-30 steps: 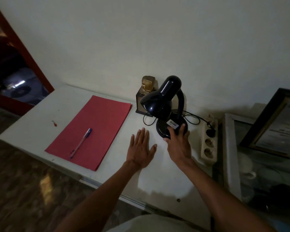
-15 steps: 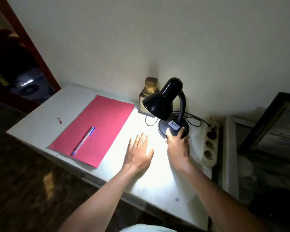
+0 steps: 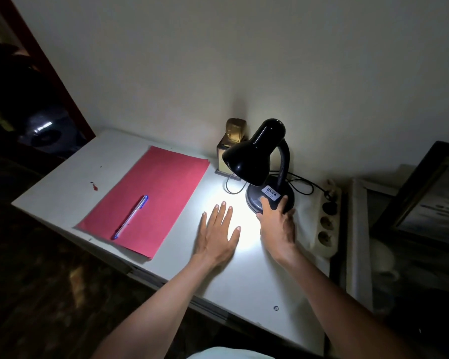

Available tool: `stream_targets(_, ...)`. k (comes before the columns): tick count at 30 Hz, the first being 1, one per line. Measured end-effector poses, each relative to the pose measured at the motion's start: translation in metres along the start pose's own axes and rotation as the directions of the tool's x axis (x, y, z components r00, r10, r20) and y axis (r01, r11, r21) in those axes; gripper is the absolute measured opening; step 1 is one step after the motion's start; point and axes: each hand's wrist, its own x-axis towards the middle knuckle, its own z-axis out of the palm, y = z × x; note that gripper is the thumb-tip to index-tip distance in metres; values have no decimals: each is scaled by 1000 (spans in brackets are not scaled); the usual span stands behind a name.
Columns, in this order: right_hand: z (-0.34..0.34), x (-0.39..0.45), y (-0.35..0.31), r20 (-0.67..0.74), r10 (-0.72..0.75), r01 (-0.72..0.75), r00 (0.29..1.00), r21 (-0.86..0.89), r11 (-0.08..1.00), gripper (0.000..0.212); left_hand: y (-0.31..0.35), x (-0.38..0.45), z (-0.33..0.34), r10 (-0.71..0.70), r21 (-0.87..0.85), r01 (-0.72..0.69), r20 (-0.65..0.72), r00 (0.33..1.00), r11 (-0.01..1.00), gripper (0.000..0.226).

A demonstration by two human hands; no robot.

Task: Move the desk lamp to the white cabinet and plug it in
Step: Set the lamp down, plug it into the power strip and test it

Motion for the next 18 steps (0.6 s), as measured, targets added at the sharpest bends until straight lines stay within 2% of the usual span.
stream_targets(9,2,-3,0,-5,-12,12,1000,32,999,55,-2,1,4,23,-3,-23,23,999,1000,69)
stream_targets(18,3,-4,0,-14,-12,12,1000,48,999,55,-3,2,7,16,12,-16,65,998,1000,71)
